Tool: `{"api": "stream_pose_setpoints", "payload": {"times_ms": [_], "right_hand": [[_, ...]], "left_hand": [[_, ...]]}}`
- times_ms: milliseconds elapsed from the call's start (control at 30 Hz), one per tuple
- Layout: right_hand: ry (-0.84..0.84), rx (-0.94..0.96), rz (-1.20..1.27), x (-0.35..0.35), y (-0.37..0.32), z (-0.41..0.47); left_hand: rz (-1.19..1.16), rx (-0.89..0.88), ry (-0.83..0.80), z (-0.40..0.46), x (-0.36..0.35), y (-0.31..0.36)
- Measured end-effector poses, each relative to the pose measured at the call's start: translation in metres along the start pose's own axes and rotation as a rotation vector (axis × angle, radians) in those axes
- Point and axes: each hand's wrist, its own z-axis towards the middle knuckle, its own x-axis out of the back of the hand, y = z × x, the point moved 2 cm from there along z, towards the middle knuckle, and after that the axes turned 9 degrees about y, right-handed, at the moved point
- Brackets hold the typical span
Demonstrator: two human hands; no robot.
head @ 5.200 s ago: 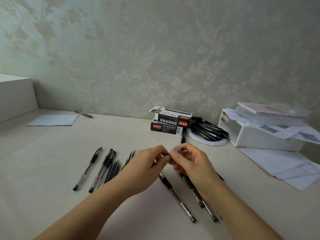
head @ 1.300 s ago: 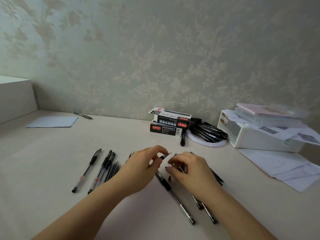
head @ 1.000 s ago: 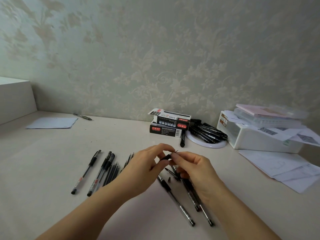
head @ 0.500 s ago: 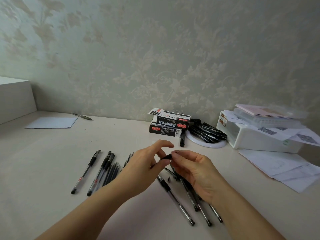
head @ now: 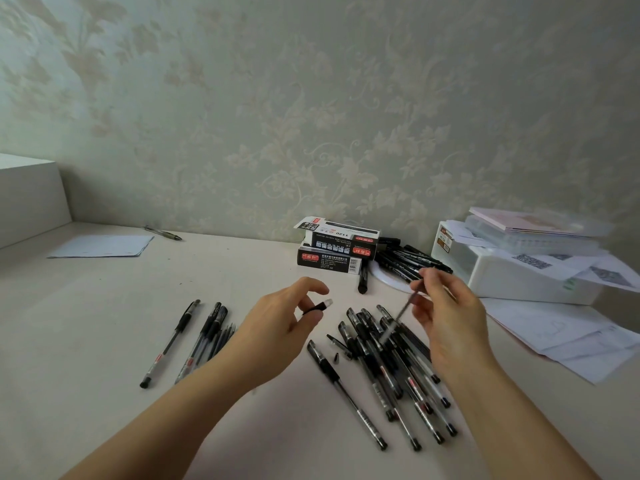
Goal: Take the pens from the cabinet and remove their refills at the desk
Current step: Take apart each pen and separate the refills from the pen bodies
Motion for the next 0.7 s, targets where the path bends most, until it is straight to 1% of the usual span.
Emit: {"api": "stream_pose_setpoints", "payload": {"times_ms": [133,167,233,367,467,600,700], "right_hand": [[-0.062,0.412,-0.584,0.009,0.003,0.011],[-0.07,0.489,-0.684,0.01,0.005,0.013],[-0.097,0.577,-0.816,0.012,0.011,0.013],[-0.169,0.648,-0.989,0.01,0.024,0.013],[-0.173,0.656,-1.058,0.011,0.027,0.015],[-0.183,0.639,-1.094,0.012,0.031,0.018],[-0.186,0.626,-1.103,0.012,0.032,0.018]], "left_hand": [[0.114,0.104,0.09,0.003,0.011,-0.009],[0.158,0.132,0.117,0.004,0.015,-0.013],[0.261,0.202,0.139,0.006,0.024,-0.021],[0.456,0.319,0.049,0.004,0.039,-0.038],[0.501,0.366,-0.02,0.001,0.041,-0.045],[0.509,0.331,-0.071,-0.001,0.032,-0.039],[0.46,0.293,-0.075,-0.002,0.023,-0.034]]}}
